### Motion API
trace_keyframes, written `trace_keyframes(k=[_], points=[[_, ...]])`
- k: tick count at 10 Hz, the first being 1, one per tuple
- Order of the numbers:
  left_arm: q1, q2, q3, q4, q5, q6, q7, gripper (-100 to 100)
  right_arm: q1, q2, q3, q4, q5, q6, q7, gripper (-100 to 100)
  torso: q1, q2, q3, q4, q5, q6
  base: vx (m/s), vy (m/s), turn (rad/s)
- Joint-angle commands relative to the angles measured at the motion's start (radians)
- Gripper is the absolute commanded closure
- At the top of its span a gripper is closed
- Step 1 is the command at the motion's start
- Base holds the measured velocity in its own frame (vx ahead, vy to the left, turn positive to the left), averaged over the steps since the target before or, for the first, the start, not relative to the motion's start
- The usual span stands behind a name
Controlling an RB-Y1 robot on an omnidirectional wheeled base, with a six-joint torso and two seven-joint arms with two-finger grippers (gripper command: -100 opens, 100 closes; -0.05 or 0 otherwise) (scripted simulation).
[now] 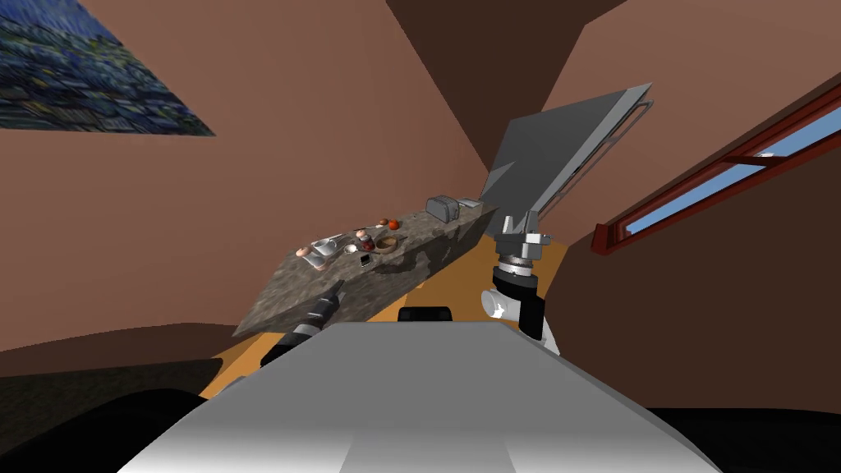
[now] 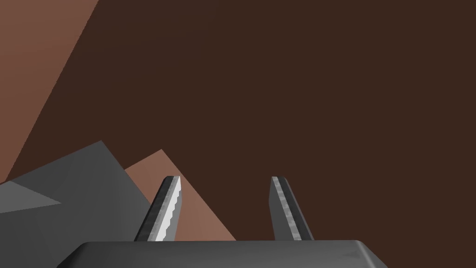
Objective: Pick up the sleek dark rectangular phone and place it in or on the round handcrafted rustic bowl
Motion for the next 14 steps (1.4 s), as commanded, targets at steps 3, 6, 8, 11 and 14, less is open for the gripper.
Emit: trace_keyframes(k=[3, 6, 8, 11, 14], points=[[0.096, 0.106, 0.023, 0.049, 0.01, 0.03, 0.062, -100, 0.0, 0.0, 0.0, 0.0, 0.0, 0.0, 0.0, 0, 0.001, -0.001, -0.001, 0.0, 0.0, 0.0, 0.058, -0.124, -0.042], [0.149, 0.171, 0.034, 0.068, 0.015, 0.043, 0.09, -100, 0.0, 0.0, 0.0, 0.0, 0.0, 0.0, 0.0, 0, 0.002, -0.001, -0.001, 0.0, 0.0, 0.0, 0.06, -0.097, -0.046], [0.197, 0.222, 0.044, 0.087, 0.02, 0.057, 0.119, -100, 0.0, 0.0, 0.0, 0.0, 0.0, 0.0, 0.0, 0, 0.001, -0.001, 0.0, 0.0, 0.0, 0.0, 0.052, -0.111, -0.053], [0.288, 0.306, 0.063, 0.123, 0.032, 0.084, 0.175, -100, 0.0, 0.0, 0.0, 0.0, 0.0, 0.0, 0.0, 0, 0.003, -0.001, 0.0, 0.0, 0.001, 0.0, 0.058, -0.099, -0.085], [0.339, 0.369, 0.071, 0.141, 0.038, 0.098, 0.202, -100, 0.0, 0.0, 0.0, 0.0, 0.0, 0.0, 0.0, 0, 0.002, -0.001, -0.001, 0.0, 0.0, 0.0, 0.057, -0.088, -0.075]])
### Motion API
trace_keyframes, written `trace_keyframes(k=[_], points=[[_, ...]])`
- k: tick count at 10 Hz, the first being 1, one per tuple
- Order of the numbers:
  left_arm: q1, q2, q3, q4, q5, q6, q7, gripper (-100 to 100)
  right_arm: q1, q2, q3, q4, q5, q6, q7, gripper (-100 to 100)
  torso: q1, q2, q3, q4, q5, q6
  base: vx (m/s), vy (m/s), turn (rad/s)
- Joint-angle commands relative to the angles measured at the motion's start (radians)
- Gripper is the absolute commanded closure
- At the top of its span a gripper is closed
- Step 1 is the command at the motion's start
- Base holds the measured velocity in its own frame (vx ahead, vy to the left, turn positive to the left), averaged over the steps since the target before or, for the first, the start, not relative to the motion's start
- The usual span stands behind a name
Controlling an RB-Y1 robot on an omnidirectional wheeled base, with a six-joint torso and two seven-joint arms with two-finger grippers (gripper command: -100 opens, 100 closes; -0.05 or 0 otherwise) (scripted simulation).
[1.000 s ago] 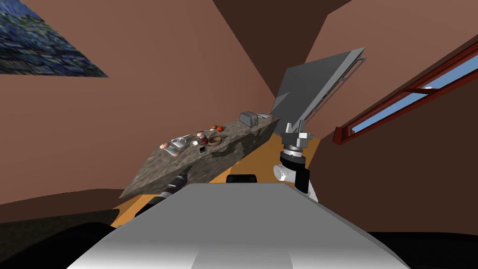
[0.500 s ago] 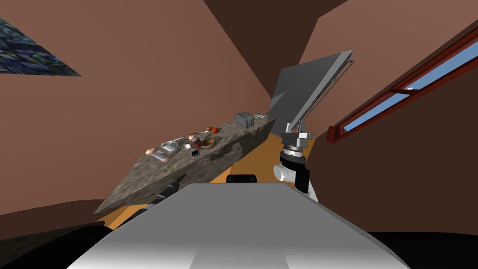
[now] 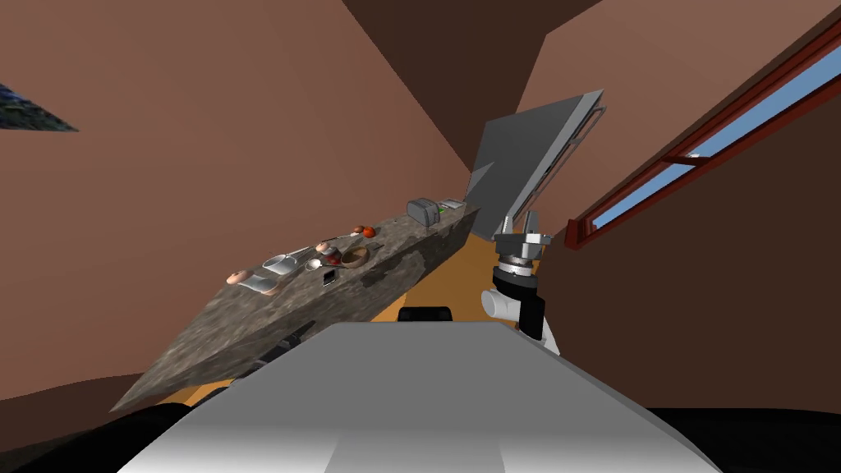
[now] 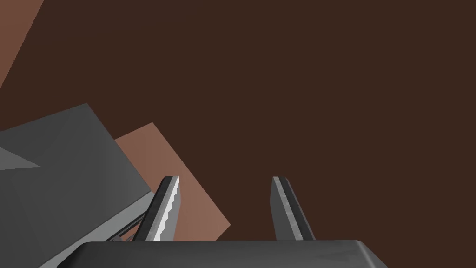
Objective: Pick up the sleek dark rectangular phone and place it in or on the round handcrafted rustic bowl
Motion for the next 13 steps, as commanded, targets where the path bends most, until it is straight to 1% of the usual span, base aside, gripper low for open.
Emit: trace_keyframes(k=[1, 2, 3, 4, 5, 6, 7, 8, 9, 11, 13], points=[[0.047, 0.05, 0.006, 0.028, 0.007, 0.01, 0.031, -100, 0.0, 0.0, 0.0, 0.0, 0.0, 0.0, 0.0, 0, 0.0, 0.0, 0.0, 0.0, 0.0, 0.0, 0.072, -0.066, -0.117], [0.047, 0.058, 0.006, 0.028, 0.007, 0.01, 0.031, -100, 0.0, 0.0, 0.0, 0.0, 0.0, 0.0, 0.0, 0, 0.001, -0.001, 0.0, 0.0, 0.0, 0.0, 0.057, -0.054, -0.071], [0.088, 0.096, 0.012, 0.044, 0.014, 0.023, 0.056, -100, 0.0, 0.0, 0.0, 0.0, 0.0, 0.0, 0.0, 0, 0.002, 0.0, 0.0, 0.0, 0.0, 0.0, 0.065, -0.073, -0.148], [0.089, 0.103, 0.012, 0.044, 0.014, 0.023, 0.056, -100, 0.0, 0.0, 0.0, 0.0, 0.0, 0.0, 0.0, 0, 0.001, 0.0, 0.0, 0.0, 0.0, 0.001, 0.057, -0.056, -0.078], [0.129, 0.143, 0.018, 0.059, 0.021, 0.036, 0.08, -100, 0.0, 0.0, 0.0, 0.0, 0.0, 0.0, 0.0, 0, 0.001, 0.0, 0.0, 0.0, 0.0, 0.0, 0.058, -0.067, -0.144], [0.13, 0.146, 0.018, 0.059, 0.021, 0.036, 0.08, -100, 0.0, 0.0, 0.0, 0.0, 0.0, 0.0, 0.0, 0, 0.001, 0.0, 0.0, 0.0, 0.0, 0.0, 0.048, -0.053, -0.078], [0.168, 0.184, 0.023, 0.072, 0.028, 0.049, 0.104, -100, 0.0, 0.0, 0.0, 0.0, 0.0, 0.0, 0.0, 0, 0.002, 0.001, 0.0, 0.0, 0.0, 0.0, 0.061, -0.057, -0.171], [0.203, 0.211, 0.027, 0.085, 0.034, 0.061, 0.126, -100, 0.0, 0.0, 0.0, 0.0, 0.0, 0.0, 0.0, 0, 0.001, 0.0, 0.0, 0.0, 0.0, 0.001, 0.088, -0.065, -0.253], [0.203, 0.225, 0.027, 0.085, 0.034, 0.061, 0.126, -100, 0.0, 0.0, 0.0, 0.0, 0.0, 0.0, 0.0, 0, 0.001, -0.001, -0.001, 0.0, 0.0, 0.001, 0.07, -0.034, -0.083], [0.265, 0.293, 0.031, 0.108, 0.048, 0.085, 0.166, -100, 0.0, 0.0, 0.0, 0.0, 0.0, 0.0, 0.0, 0, 0.003, -0.001, 0.0, 0.0, 0.001, 0.001, 0.081, -0.033, -0.24], [0.316, 0.355, 0.033, 0.126, 0.062, 0.107, 0.2, -100, 0.0, 0.0, 0.0, 0.0, 0.0, 0.0, 0.0, 0, 0.004, -0.003, -0.002, -0.001, 0.001, 0.001, 0.1, 0.007, -0.255]])
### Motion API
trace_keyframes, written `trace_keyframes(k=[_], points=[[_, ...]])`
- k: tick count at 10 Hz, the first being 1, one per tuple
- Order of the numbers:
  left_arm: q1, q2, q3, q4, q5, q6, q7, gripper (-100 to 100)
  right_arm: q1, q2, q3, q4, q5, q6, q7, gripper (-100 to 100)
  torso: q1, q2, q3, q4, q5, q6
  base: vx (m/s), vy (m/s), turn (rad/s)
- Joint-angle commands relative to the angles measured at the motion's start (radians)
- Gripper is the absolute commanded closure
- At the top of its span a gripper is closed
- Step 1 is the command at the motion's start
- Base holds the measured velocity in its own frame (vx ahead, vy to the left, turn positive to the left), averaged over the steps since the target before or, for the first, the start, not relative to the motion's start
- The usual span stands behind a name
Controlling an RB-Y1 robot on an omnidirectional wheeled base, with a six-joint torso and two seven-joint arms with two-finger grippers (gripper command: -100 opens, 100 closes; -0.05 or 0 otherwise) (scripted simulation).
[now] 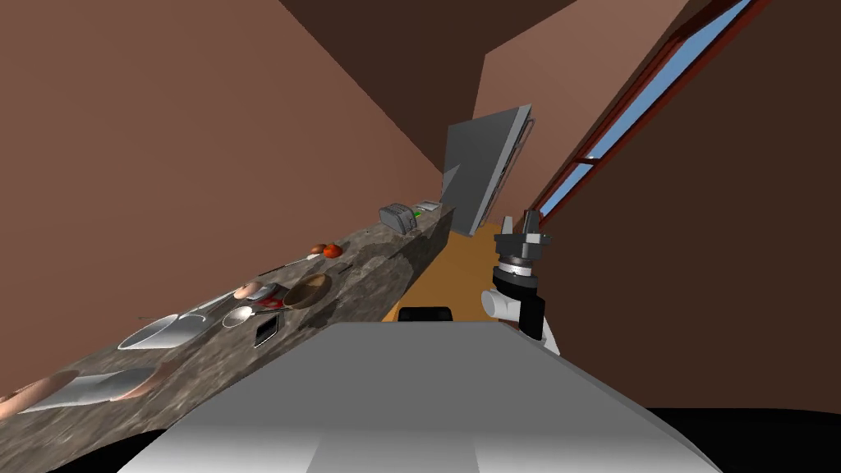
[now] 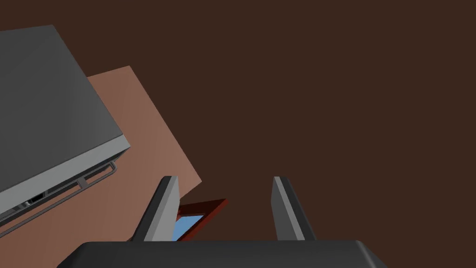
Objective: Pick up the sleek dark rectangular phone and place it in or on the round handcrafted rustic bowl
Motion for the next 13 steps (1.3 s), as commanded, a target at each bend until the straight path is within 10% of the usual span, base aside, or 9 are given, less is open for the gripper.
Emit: trace_keyframes(k=[1, 10, 11, 12, 13], points=[[0.041, 0.047, 0.002, 0.01, 0.012, 0.02, 0.027, -100, 0.0, 0.0, 0.0, 0.0, 0.0, 0.0, 0.0, 0, 0.0, 0.0, 0.0, 0.0, 0.0, 0.0, 0.1, 0.059, -0.296], [0.123, 0.178, -0.03, 0.031, 0.057, 0.079, 0.106, -100, 0.0, 0.0, 0.0, 0.0, 0.0, 0.0, 0.0, 0, 0.01, 0.006, 0.003, 0.001, 0.003, 0.0, 0.038, 0.13, -0.254], [0.124, 0.18, -0.03, 0.032, 0.058, 0.079, 0.107, 0, 0.0, 0.0, 0.0, 0.0, 0.0, 0.0, 0.0, 0, 0.004, 0.006, 0.004, 0.002, 0.002, -0.002, -0.001, 0.017, 0.007], [0.092, 0.176, -0.058, 0.035, 0.056, 0.09, 0.101, -100, 0.0, 0.0, 0.0, 0.0, 0.0, 0.0, 0.0, 0, -0.001, 0.006, 0.004, 0.002, 0.0, -0.002, 0.002, 0.018, 0.014], [0.075, 0.173, -0.072, 0.036, 0.055, 0.096, 0.098, -100, 0.0, 0.0, 0.0, 0.0, 0.0, 0.0, 0.0, 0, -0.002, 0.006, 0.003, 0.002, 0.0, -0.002, 0.009, 0.021, 0.02]])
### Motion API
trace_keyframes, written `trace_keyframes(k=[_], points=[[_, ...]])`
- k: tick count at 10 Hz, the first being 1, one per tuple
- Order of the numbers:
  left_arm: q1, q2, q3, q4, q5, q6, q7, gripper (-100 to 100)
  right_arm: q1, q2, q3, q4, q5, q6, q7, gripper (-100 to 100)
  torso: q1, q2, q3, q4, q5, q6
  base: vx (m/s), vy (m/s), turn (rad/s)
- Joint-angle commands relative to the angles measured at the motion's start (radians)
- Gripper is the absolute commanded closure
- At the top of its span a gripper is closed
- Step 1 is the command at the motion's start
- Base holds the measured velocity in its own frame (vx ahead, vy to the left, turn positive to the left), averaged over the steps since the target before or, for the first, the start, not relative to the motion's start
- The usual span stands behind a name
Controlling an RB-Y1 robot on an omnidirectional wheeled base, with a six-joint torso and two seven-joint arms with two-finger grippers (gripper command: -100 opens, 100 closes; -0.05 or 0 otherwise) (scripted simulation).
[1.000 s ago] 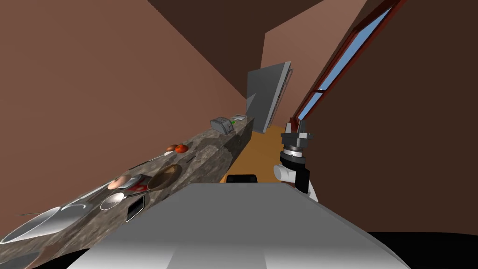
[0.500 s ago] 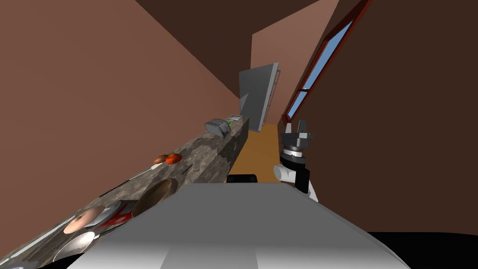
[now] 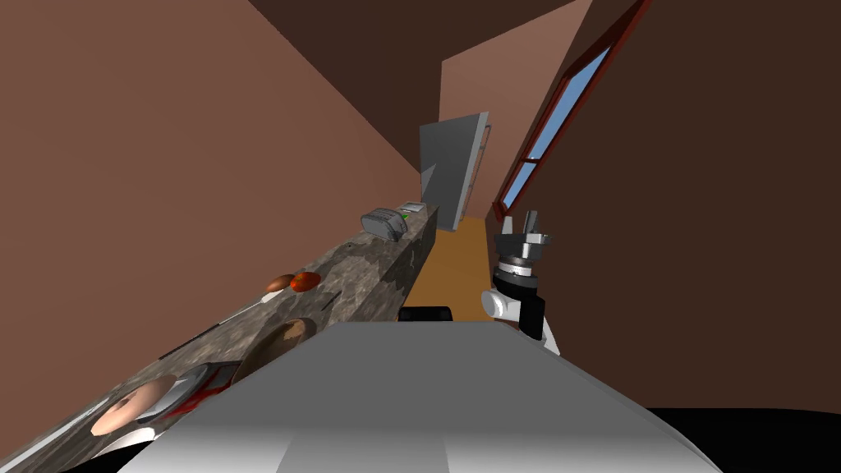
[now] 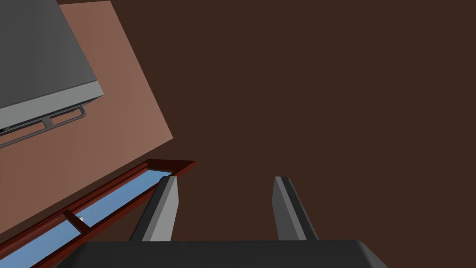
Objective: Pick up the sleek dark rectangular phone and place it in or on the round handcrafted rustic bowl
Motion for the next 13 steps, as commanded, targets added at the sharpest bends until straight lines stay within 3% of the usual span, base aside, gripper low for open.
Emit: trace_keyframes(k=[1, 4, 5, 6, 7, 11, 12, 13], points=[[-0.029, -0.004, -0.025, 0.004, -0.002, 0.01, -0.006, -100, 0.0, 0.0, 0.0, 0.0, 0.0, 0.0, 0.0, 0, 0.0, 0.0, 0.0, 0.0, 0.0, 0.0, 0.01, 0.017, 0.01], [-0.109, -0.014, -0.094, 0.011, -0.006, 0.038, -0.021, -100, 0.0, 0.0, 0.0, 0.0, 0.0, 0.0, 0.0, 0, 0.0, 0.0, 0.0, 0.0, 0.0, 0.0, 0.01, 0.022, 0.018], [-0.126, -0.016, -0.108, 0.012, -0.007, 0.044, -0.024, -100, 0.0, 0.0, 0.0, 0.0, 0.0, 0.0, 0.0, 0, 0.0, 0.0, 0.0, 0.0, 0.0, 0.0, 0.009, 0.024, 0.017], [-0.115, -0.016, -0.1, 0.015, -0.007, 0.036, -0.021, -100, 0.0, 0.0, 0.0, 0.0, 0.0, 0.0, 0.0, 0, 0.0, 0.0, 0.0, 0.0, 0.0, 0.0, 0.003, 0.008, 0.002], [-0.118, -0.016, -0.102, 0.015, -0.007, 0.038, -0.022, 100, 0.0, 0.0, 0.0, 0.0, 0.0, 0.0, 0.0, 0, 0.0, 0.0, 0.0, 0.0, 0.0, 0.0, 0.0, 0.0, 0.0], [-0.117, -0.016, -0.103, 0.015, -0.008, 0.038, -0.023, 100, 0.0, 0.0, 0.0, 0.0, 0.0, 0.0, 0.0, 0, 0.0, 0.0, 0.0, 0.0, 0.001, 0.001, 0.0, 0.0, 0.0], [-0.117, -0.016, -0.103, 0.015, -0.008, 0.038, -0.023, 0, 0.0, 0.0, 0.0, 0.0, 0.0, 0.0, 0.0, 0, 0.0, 0.0, 0.0, 0.0, 0.001, 0.001, 0.0, 0.0, 0.0], [-0.077, -0.01, -0.066, 0.008, -0.005, 0.027, -0.015, 100, 0.0, 0.0, 0.0, 0.0, 0.0, 0.0, 0.0, 0, 0.0, 0.0, 0.0, 0.0, 0.001, 0.001, -0.006, -0.019, -0.025]])
